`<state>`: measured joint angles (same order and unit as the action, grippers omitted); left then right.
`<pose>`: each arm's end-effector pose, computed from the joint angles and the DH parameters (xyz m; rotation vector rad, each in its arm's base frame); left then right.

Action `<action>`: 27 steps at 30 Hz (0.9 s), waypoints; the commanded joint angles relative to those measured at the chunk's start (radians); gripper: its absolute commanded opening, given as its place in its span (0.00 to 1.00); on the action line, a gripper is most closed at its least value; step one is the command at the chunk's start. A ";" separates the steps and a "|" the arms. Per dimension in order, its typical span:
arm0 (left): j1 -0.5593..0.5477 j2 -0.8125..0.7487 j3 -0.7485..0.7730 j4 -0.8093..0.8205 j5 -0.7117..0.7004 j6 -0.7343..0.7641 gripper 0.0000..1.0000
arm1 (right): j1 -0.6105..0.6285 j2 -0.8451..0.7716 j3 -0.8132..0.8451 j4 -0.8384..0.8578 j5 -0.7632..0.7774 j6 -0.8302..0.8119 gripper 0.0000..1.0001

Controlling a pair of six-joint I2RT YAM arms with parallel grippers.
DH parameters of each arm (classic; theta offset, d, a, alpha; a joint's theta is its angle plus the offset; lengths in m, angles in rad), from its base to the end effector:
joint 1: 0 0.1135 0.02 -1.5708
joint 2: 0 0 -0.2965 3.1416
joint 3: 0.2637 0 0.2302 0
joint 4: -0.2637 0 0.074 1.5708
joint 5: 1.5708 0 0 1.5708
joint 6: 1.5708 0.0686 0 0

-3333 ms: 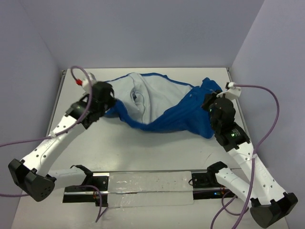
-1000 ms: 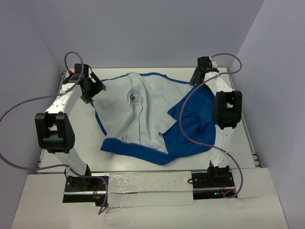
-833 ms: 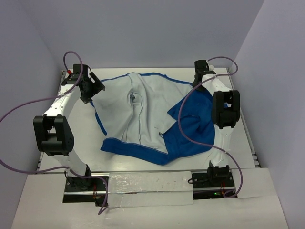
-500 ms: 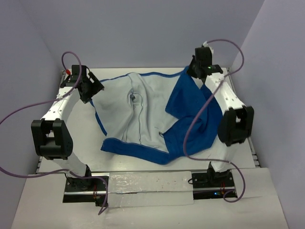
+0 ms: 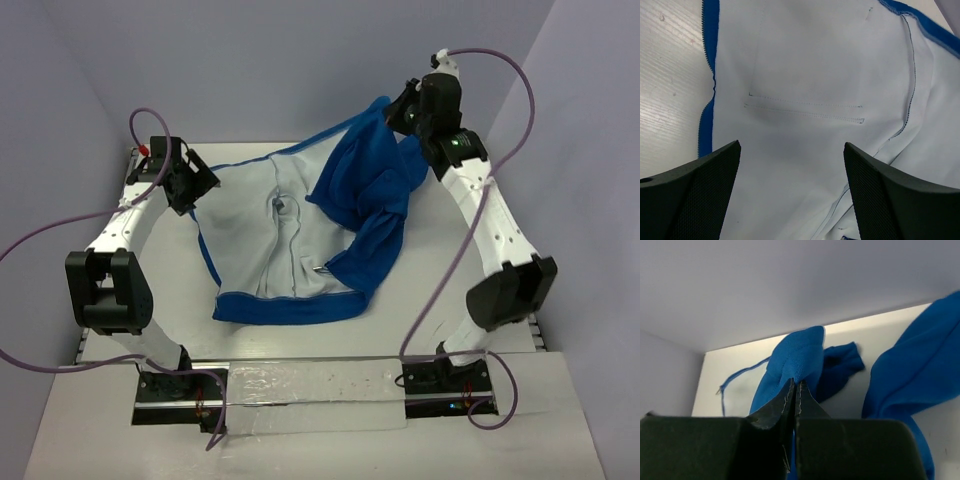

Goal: Zip up the jacket

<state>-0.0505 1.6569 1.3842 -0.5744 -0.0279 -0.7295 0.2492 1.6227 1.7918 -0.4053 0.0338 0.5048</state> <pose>0.3697 -0.0168 0.3000 -0.8257 2.2994 -0.3201 0.3717 0.0922 0.4728 0.2582 1.8176 0.5036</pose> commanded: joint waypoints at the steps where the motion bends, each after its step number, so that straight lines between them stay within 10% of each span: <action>1: 0.000 -0.014 0.014 0.036 0.040 -0.011 0.90 | -0.052 0.262 0.194 -0.020 0.109 -0.009 0.41; 4: 0.000 -0.010 0.026 0.016 0.035 -0.002 0.90 | -0.065 0.508 0.540 -0.234 0.094 -0.034 0.81; 6: 0.000 -0.009 0.040 -0.003 0.034 0.006 0.91 | -0.058 0.570 0.652 -0.330 0.083 -0.044 0.88; 9: 0.000 -0.012 0.029 -0.012 -0.007 0.005 0.92 | -0.024 0.461 0.429 -0.238 0.109 -0.092 0.98; 17: -0.002 -0.020 -0.087 0.029 0.059 -0.046 0.93 | 0.255 0.388 0.253 -0.242 0.296 -0.330 0.96; 27: -0.002 -0.065 -0.083 -0.005 0.034 -0.022 0.93 | 0.294 0.537 0.248 -0.276 0.113 -0.245 0.79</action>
<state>-0.0505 1.6538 1.2827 -0.5800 0.0078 -0.7578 0.5870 2.0922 2.0232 -0.6460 0.2036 0.2383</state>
